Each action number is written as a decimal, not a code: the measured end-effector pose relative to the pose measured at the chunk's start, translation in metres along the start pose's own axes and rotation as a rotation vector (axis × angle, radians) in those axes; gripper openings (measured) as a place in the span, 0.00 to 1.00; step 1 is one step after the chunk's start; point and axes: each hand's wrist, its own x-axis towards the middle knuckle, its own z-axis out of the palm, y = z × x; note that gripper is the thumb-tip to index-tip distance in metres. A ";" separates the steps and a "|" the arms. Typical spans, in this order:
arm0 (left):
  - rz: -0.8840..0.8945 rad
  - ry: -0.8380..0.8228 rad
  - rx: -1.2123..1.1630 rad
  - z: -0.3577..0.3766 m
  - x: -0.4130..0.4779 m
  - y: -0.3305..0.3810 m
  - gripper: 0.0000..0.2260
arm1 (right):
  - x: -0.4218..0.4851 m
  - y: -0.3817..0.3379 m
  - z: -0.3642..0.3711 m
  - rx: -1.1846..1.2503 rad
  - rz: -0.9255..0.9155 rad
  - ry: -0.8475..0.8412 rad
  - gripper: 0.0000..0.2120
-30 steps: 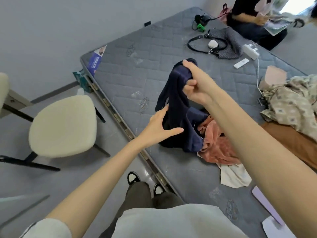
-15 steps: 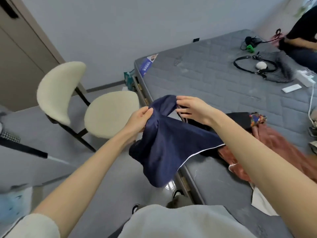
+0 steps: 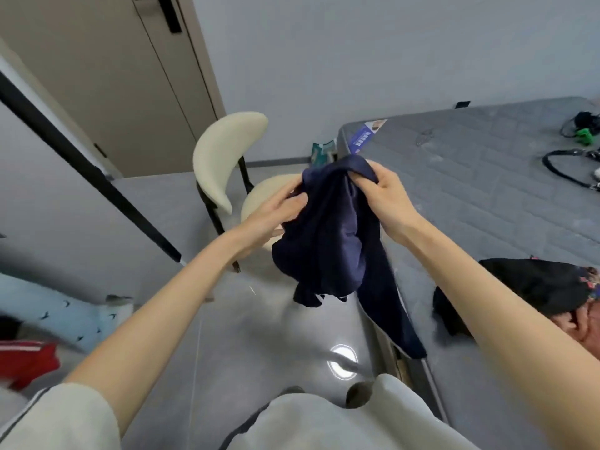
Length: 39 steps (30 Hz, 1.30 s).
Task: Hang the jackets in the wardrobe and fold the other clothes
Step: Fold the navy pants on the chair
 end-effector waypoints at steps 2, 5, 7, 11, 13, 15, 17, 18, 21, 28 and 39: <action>0.046 -0.088 0.175 -0.005 -0.012 -0.019 0.36 | 0.007 -0.012 0.016 0.048 -0.001 -0.047 0.09; 0.139 -0.035 0.331 0.000 -0.012 -0.039 0.40 | 0.015 -0.026 0.036 0.147 0.037 -0.094 0.07; 0.157 0.127 0.330 0.000 -0.006 -0.044 0.30 | 0.020 -0.032 0.045 0.199 0.050 -0.089 0.06; 0.185 0.454 0.350 -0.024 -0.007 -0.033 0.07 | 0.037 -0.027 0.042 -0.052 0.033 0.090 0.07; 0.191 0.529 0.353 -0.042 -0.013 -0.021 0.04 | 0.045 -0.016 0.036 -0.342 0.085 0.029 0.09; 0.164 0.581 0.374 -0.057 -0.015 -0.009 0.06 | 0.046 -0.004 0.035 -0.655 0.136 -0.174 0.09; 0.136 0.586 0.353 -0.064 -0.012 0.002 0.10 | 0.042 0.003 0.036 -0.724 0.130 -0.338 0.23; 0.111 0.579 0.335 -0.064 -0.010 0.005 0.10 | 0.037 0.004 0.037 -0.665 0.094 -0.414 0.30; -0.026 0.581 0.195 -0.056 -0.007 0.007 0.07 | 0.020 0.010 0.045 -0.500 -0.085 -0.685 0.39; -0.180 0.577 -0.377 -0.049 -0.008 0.021 0.07 | 0.009 0.034 0.067 -0.617 -0.461 -0.476 0.23; -0.046 0.226 -0.085 -0.024 -0.015 -0.024 0.42 | 0.066 -0.011 0.066 -0.251 -0.234 -0.239 0.07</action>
